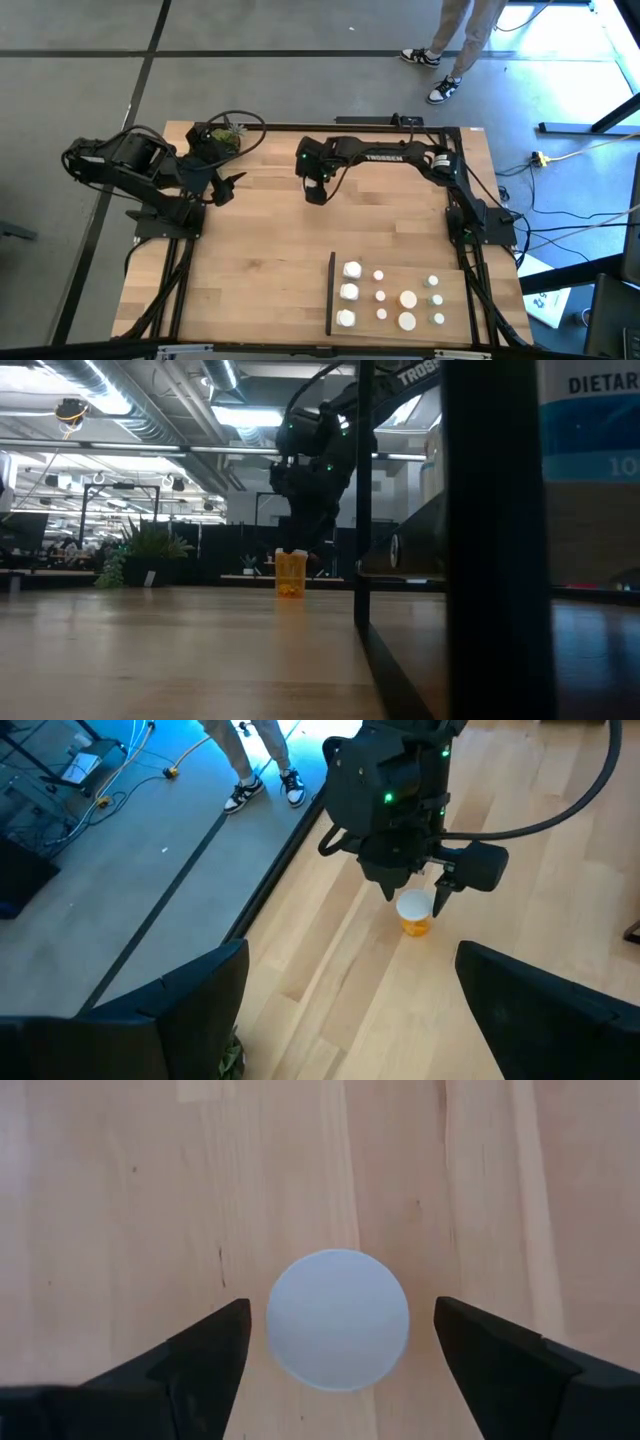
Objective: Pick and place medicine bottles onto shelf by color
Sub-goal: Put the orange pill bottle on the shelf
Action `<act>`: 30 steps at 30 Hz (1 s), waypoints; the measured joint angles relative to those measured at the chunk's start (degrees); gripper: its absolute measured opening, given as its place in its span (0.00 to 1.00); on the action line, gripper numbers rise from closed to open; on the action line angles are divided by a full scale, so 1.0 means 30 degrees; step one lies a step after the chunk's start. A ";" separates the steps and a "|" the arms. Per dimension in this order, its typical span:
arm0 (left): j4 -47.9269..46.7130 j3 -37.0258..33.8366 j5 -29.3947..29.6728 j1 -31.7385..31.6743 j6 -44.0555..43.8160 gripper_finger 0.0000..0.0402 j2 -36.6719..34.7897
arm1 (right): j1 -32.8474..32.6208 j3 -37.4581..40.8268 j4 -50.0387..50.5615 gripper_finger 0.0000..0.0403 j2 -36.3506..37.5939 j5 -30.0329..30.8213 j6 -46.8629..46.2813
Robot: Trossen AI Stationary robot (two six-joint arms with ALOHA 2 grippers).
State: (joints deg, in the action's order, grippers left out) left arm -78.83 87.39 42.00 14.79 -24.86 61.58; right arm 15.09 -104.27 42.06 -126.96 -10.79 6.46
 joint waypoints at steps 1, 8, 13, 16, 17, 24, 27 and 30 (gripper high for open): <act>-0.0001 0.0000 0.0000 0.0000 0.0000 0.87 0.0000 | 0.0000 0.0000 -0.0012 0.79 -0.0056 0.0000 0.0007; 0.0002 0.0000 0.0000 0.0000 0.0000 0.87 0.0000 | 0.0000 0.0007 -0.0165 0.79 -0.0218 0.0051 0.0460; 0.0003 0.0000 0.0002 0.0000 0.0000 0.87 0.0000 | 0.0000 0.0007 -0.0273 0.75 -0.0462 0.0039 0.0430; -0.0005 0.0000 0.0000 0.0000 0.0000 0.87 0.0000 | 0.0000 0.0022 -0.0270 0.72 -0.0516 0.0047 0.0293; 0.0002 0.0000 0.0000 0.0007 0.0000 0.87 0.0000 | 0.0000 0.0022 -0.0340 0.70 -0.0516 0.0051 0.0178; 0.0003 0.0000 0.0001 0.0007 0.0000 0.87 0.0000 | 0.0000 0.0015 -0.0544 0.56 -0.0516 0.0326 -0.0095; -0.0005 0.0000 0.0007 0.0005 0.0000 0.87 0.0000 | -0.0007 0.0015 -0.0546 0.52 -0.0516 0.0648 -0.0097; 0.0000 0.0000 0.0000 0.0003 0.0000 0.87 0.0000 | 0.0000 0.0007 -0.0552 0.51 -0.0516 0.0670 -0.0087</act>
State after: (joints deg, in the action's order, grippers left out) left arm -78.84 87.39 42.00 14.79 -24.86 61.58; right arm 15.09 -104.25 40.40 -128.51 -8.78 6.20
